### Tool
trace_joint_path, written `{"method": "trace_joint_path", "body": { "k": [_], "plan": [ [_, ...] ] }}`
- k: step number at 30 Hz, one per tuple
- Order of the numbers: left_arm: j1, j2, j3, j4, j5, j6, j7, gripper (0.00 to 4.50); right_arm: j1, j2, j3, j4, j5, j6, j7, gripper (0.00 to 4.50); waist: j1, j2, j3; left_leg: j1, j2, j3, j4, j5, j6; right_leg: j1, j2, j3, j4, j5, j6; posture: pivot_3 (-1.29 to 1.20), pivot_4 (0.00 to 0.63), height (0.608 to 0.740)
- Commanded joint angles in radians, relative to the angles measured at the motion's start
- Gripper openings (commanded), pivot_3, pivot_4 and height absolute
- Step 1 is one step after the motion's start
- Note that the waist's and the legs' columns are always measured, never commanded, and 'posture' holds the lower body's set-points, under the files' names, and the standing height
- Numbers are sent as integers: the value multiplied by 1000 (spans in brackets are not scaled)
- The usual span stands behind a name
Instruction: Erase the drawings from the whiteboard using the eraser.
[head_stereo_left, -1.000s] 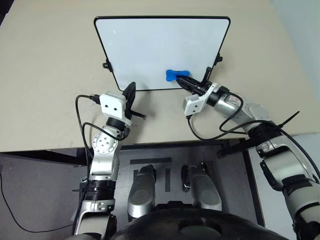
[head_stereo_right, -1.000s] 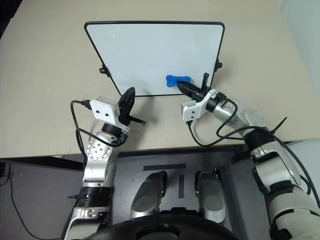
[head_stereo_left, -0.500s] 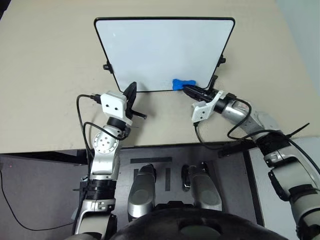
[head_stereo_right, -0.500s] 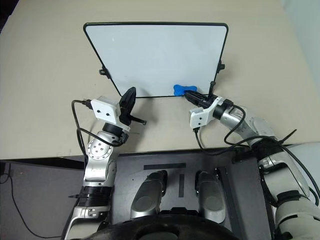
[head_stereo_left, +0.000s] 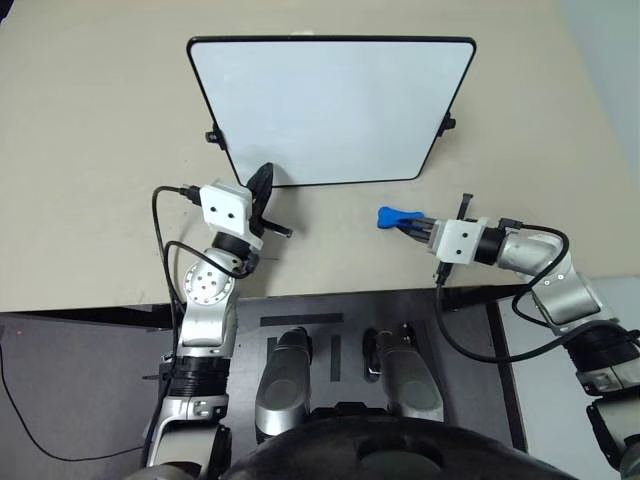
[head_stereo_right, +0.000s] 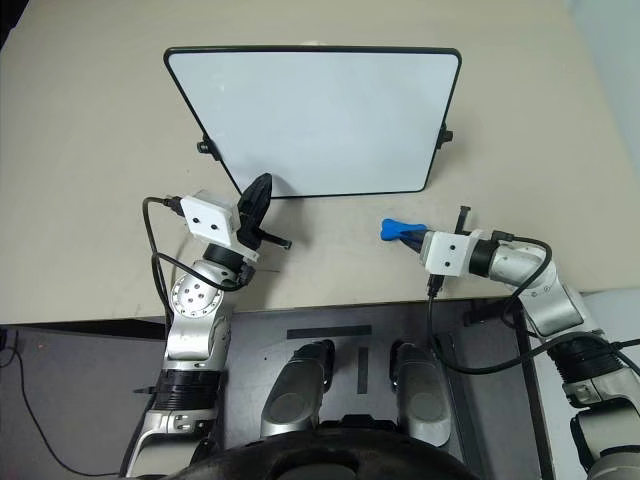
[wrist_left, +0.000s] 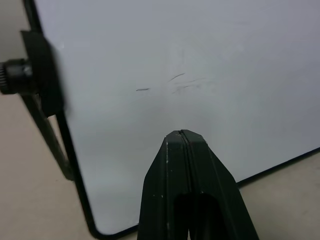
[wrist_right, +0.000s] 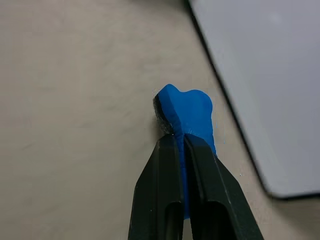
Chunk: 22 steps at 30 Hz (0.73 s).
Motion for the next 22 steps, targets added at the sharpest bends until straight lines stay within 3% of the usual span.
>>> {"method": "trace_joint_path", "body": {
  "k": [1,13,22],
  "plan": [
    [-12,12,10,-10,-10,-12,-13,0,-15,29,-32,-26,27,30,21,569,-1,0,0,0,0,0,0,2,1,0,0,0,1,0,0,0,150,740],
    [9,42,30,-50,-16,8,-12,0,5,75,-108,-85,84,85,43,4454,-1,0,0,8,-2,-1,4,10,5,5,0,3,11,0,-1,0,150,740],
    [13,84,31,-86,-35,58,-52,0,83,115,-202,-216,167,203,11,4486,-1,0,0,8,-3,-1,1,9,4,5,1,4,11,-4,1,0,150,740]
  ]
}}
